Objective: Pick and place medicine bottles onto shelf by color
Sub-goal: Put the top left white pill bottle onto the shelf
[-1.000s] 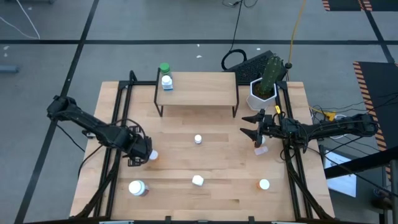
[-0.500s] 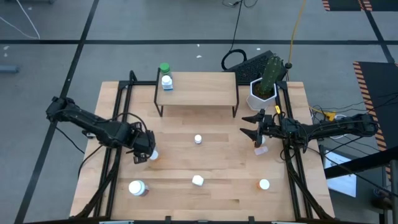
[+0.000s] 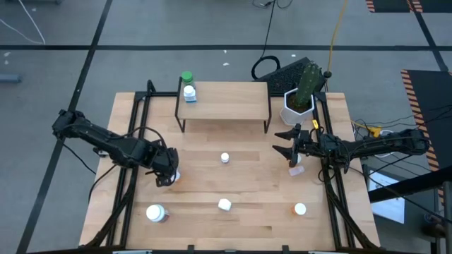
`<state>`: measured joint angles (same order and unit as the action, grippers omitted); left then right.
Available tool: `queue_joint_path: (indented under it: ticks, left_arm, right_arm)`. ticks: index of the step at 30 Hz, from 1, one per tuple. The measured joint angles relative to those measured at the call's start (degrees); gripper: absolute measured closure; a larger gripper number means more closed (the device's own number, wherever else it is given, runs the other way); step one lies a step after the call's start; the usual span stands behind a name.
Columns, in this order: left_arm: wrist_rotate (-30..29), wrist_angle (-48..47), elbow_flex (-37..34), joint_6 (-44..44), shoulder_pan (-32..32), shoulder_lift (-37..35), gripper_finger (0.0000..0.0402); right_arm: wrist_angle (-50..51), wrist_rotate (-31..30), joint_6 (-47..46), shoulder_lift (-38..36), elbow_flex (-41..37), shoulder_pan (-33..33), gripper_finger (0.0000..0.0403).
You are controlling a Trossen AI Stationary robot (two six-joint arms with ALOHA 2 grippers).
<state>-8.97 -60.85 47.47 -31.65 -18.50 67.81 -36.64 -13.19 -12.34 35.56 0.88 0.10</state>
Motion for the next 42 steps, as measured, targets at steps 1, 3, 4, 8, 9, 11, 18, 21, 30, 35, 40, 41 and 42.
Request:
queue_joint_path:
  ticks: [1,3,4,8,9,11,18,21,30,35,40,41,42]
  left_arm:
    - [0.0,0.0,0.0,0.0,0.0,0.0,0.0078]
    - [0.0,0.4,-0.4,-0.3,0.0,0.0,0.0088]
    - [0.0,0.9,-1.0,-0.4,0.0,0.0,0.0095]
    - [0.0,2.5,-3.7,-0.7,0.0,0.0,0.0127]
    - [0.0,3.1,-4.1,-0.7,0.0,0.0,0.0134]
    - [-0.2,4.5,-4.6,-0.6,0.0,0.0,0.0145]
    - [-1.0,5.9,-4.6,0.5,0.0,0.0,0.0182]
    - [-0.1,5.7,-4.6,0.3,0.0,0.0,0.0209]
    - [0.1,4.1,-2.3,2.7,1.8,0.0,0.0211]
    - [0.1,0.4,3.9,10.3,7.2,0.0,0.0202]
    - [0.2,-3.5,12.5,18.9,14.5,0.0,0.0225]
    - [0.3,-3.8,14.3,20.8,16.0,0.0,0.0227]
    - [0.4,-4.0,16.1,22.7,17.4,0.0,0.0228]
  right_arm:
    - [0.0,0.0,0.0,0.0,0.0,0.0,0.0124]
    - [0.0,0.0,0.0,0.0,0.0,0.0,0.0124]
    - [0.0,0.0,0.0,0.0,0.0,0.0,0.0124]
    - [0.0,0.0,0.0,0.0,0.0,0.0,0.0124]
    - [0.0,0.0,-0.1,0.0,0.0,0.0,0.0124]
    - [-0.3,0.0,-0.5,0.0,0.0,0.0,0.0124]
    - [-1.8,0.0,-0.9,0.0,0.0,0.0,0.0124]
    - [-1.8,0.0,-1.5,0.0,0.0,0.0,0.0124]
    - [-2.2,0.0,-1.5,0.0,0.0,0.0,0.0124]
    - [-2.2,0.0,-1.4,0.0,0.0,0.0,0.0124]
    - [-2.2,0.0,-1.4,0.0,0.0,0.0,0.0124]
    - [-2.2,0.0,-1.4,0.0,0.0,0.0,0.0124]
    - [-2.2,0.0,-1.3,0.0,0.0,0.0,0.0124]
